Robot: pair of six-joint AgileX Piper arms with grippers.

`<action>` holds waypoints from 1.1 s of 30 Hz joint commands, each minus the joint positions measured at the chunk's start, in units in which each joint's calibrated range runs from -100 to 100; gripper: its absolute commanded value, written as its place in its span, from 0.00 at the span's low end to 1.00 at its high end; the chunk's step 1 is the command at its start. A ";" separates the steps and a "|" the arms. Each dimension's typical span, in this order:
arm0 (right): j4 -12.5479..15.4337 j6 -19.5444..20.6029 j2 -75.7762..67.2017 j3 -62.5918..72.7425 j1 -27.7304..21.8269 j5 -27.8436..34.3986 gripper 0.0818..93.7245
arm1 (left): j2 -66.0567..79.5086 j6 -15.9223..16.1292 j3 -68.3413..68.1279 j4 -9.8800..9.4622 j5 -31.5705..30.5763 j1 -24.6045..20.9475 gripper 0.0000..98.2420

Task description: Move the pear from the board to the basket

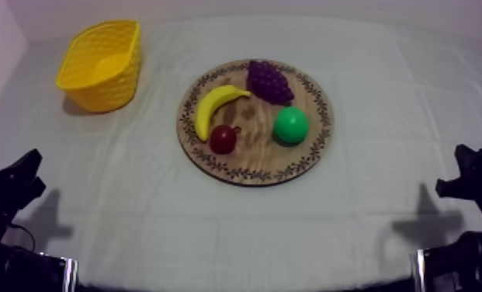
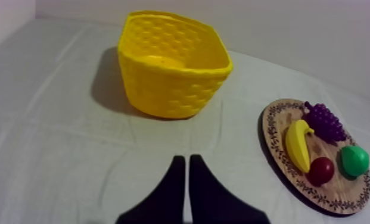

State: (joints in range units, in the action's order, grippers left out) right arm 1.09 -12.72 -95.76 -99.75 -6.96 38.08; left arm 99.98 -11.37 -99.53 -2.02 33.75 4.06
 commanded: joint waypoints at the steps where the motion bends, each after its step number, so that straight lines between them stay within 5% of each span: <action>1: 0.00 0.00 0.01 -0.03 -0.01 0.06 0.00 | 0.02 0.01 -0.03 0.00 0.04 0.03 0.00; 4: 0.00 0.00 0.01 -0.03 -0.01 0.06 0.00 | 0.02 0.08 -0.03 0.00 0.04 0.03 0.00; 10: 0.00 0.00 0.01 -0.03 -0.01 0.06 0.00 | -0.01 7.39 -0.09 -0.09 -0.18 -0.86 0.00; 14: 0.00 -0.03 0.01 -0.03 -0.01 0.06 0.00 | -1.99 3.61 1.37 1.88 2.96 -1.53 0.00; 22: 0.00 -0.03 0.01 -0.03 -0.01 0.06 0.00 | -24.12 4.77 18.03 5.00 1.66 0.05 0.00; 28: 0.00 -0.03 0.01 -0.03 -0.01 0.06 0.00 | -45.33 -1.83 47.87 -0.22 16.58 6.11 0.00; 33: 0.00 -0.03 0.01 -0.03 -0.01 0.06 0.00 | -60.19 -6.39 70.90 -2.40 26.88 12.14 0.02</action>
State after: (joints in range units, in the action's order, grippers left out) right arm 1.09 -12.72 -95.76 -99.75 -6.96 38.16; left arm 52.97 -15.10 -51.49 -4.16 55.17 13.20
